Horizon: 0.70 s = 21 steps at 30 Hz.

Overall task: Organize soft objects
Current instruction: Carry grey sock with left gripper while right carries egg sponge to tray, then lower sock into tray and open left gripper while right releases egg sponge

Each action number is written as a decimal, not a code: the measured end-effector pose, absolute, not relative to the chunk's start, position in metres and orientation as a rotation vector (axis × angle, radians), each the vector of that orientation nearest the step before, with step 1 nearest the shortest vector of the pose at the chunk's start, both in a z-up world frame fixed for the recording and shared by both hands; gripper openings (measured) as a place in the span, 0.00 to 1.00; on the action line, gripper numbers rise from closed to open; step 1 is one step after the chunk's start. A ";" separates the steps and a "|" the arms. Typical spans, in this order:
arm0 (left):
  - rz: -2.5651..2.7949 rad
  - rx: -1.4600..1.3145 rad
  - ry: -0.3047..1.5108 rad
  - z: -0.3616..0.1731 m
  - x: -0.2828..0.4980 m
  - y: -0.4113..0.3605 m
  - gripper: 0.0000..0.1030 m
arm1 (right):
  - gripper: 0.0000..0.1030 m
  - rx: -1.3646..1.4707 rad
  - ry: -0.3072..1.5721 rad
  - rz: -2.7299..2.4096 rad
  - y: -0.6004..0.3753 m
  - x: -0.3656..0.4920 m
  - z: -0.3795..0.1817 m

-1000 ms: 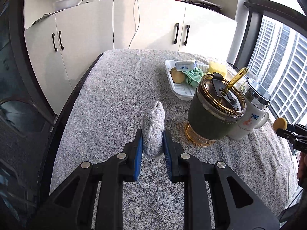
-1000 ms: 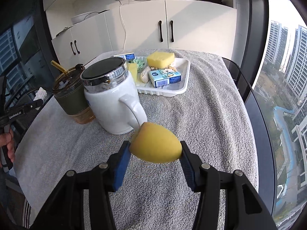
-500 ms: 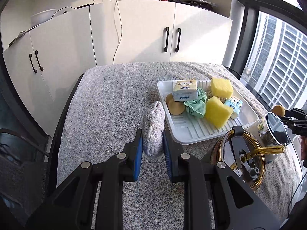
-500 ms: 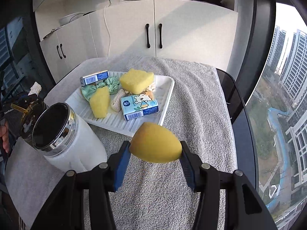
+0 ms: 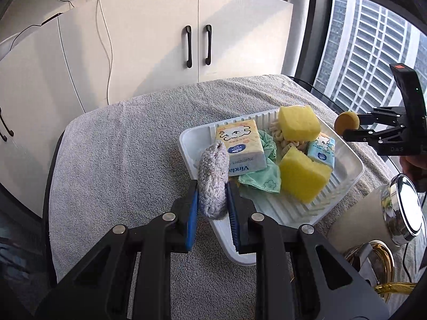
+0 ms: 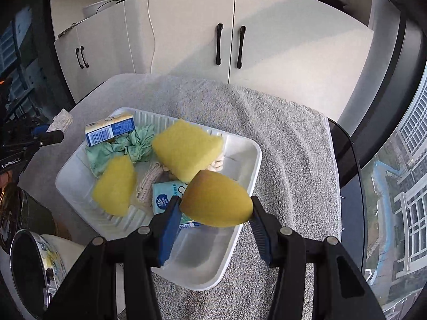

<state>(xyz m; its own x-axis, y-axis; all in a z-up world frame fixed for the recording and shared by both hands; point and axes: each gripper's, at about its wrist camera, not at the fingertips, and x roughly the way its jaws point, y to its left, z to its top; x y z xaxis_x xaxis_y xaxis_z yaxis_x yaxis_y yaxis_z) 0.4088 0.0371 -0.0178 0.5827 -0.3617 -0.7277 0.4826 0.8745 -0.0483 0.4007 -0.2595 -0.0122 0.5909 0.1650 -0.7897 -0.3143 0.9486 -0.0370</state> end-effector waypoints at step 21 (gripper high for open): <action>-0.645 0.177 0.859 -0.037 0.435 0.024 0.18 | 0.52 -0.162 0.946 0.318 -0.251 0.428 -0.041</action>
